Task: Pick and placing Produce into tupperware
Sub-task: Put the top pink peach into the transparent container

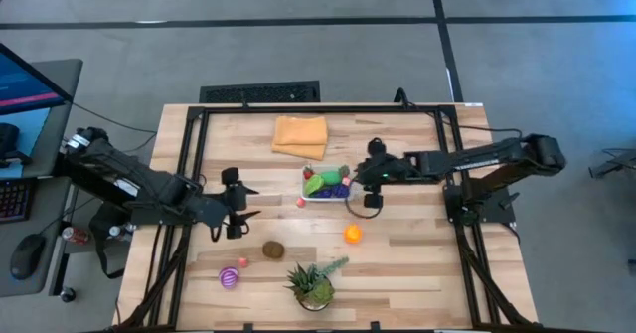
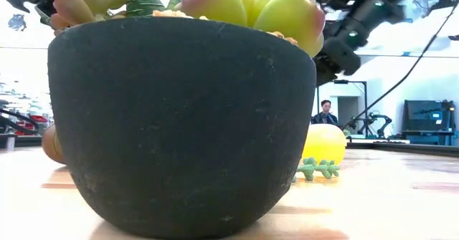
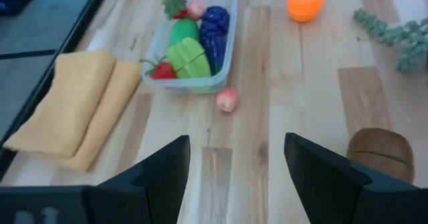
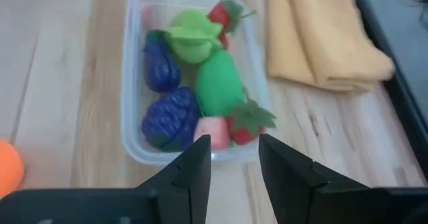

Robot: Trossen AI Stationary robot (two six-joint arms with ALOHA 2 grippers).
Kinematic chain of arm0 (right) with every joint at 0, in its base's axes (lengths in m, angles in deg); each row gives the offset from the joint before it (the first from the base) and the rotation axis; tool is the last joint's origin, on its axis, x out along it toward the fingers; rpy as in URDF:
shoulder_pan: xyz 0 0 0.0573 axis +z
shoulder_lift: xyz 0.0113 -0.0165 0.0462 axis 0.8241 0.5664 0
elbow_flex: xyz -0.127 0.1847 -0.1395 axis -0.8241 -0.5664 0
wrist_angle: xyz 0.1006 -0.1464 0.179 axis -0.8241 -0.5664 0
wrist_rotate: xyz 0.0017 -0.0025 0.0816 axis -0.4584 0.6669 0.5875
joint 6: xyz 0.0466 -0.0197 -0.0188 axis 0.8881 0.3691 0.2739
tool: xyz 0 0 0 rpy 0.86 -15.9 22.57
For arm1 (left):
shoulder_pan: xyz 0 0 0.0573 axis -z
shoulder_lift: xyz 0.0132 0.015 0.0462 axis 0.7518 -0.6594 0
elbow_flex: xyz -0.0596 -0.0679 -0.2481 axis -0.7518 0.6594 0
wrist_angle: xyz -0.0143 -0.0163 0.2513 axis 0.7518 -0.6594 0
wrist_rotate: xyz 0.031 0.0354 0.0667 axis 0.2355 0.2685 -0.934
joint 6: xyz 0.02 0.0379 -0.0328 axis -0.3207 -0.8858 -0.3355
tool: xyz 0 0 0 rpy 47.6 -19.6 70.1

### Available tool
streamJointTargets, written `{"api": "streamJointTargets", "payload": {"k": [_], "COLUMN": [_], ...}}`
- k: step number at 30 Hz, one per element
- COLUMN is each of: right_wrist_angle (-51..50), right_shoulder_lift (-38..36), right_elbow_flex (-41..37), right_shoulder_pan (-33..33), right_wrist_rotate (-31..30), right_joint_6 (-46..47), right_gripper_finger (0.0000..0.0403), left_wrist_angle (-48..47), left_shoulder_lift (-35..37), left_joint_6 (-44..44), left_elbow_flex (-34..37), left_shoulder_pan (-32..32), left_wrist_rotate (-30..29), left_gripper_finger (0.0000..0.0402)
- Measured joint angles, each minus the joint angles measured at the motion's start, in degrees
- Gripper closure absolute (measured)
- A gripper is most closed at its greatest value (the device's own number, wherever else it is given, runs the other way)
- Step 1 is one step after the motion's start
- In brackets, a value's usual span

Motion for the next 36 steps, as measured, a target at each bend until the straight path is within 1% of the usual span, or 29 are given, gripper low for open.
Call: {"api": "streamJointTargets", "payload": {"k": [5,10,14,17,21,26,30,33,36], "right_wrist_angle": [7.92,13.96,17.83,18.6,19.15,21.62,21.47,21.47,21.43], "right_shoulder_lift": [-11.78,-23.74,-31.34,-35.45,-38.7,-40.11,-40.17,-40.15,-40.16], "right_elbow_flex": [-10.41,-19.14,-25.02,-28.11,-30.5,-32.77,-33.06,-33.06,-33.06], "right_shoulder_pan": [-0.2,1.63,4.18,6.27,9.41,13.07,15.74,17.78,19.57], "right_wrist_rotate": [-0.01,-0.03,-0.06,-0.57,-2.79,-3.07,-4.97,-6.51,-8.57], "right_joint_6": [2.49,4.5,6.07,7.86,10.17,11.67,13.17,13.19,13.19], "right_gripper_finger": [0.0285,0.0285,0.0285,0.0285,0.0285,0.0285,0.0285,0.0285,0.0285], "left_wrist_angle": [-2.79,-3.35,2.82,9.52,18.17,30.65,37.8,42.98,44.58], "left_shoulder_lift": [0.19,0.04,0.05,0.05,0.02,0.03,0.0,-0.72,-1.99], "left_joint_6": [3.82,5.26,5.03,5.02,5.34,3.87,1.63,-0.3,-0.67], "left_elbow_flex": [0.01,0.12,3.97,8.43,13.79,19.33,22.37,24.09,24.35], "left_shoulder_pan": [2.55,4.1,4.39,4.0,3.28,1.44,-0.71,-2.96,-5.18], "left_wrist_rotate": [-3.99,-7.93,-11.66,-12.63,-14.23,-14.51,-13.05,-10.58,-8.49], "left_gripper_finger": [0.0166,0.0166,0.0166,0.0166,0.0166,0.0166,0.0166,0.0166,0.0166]}}
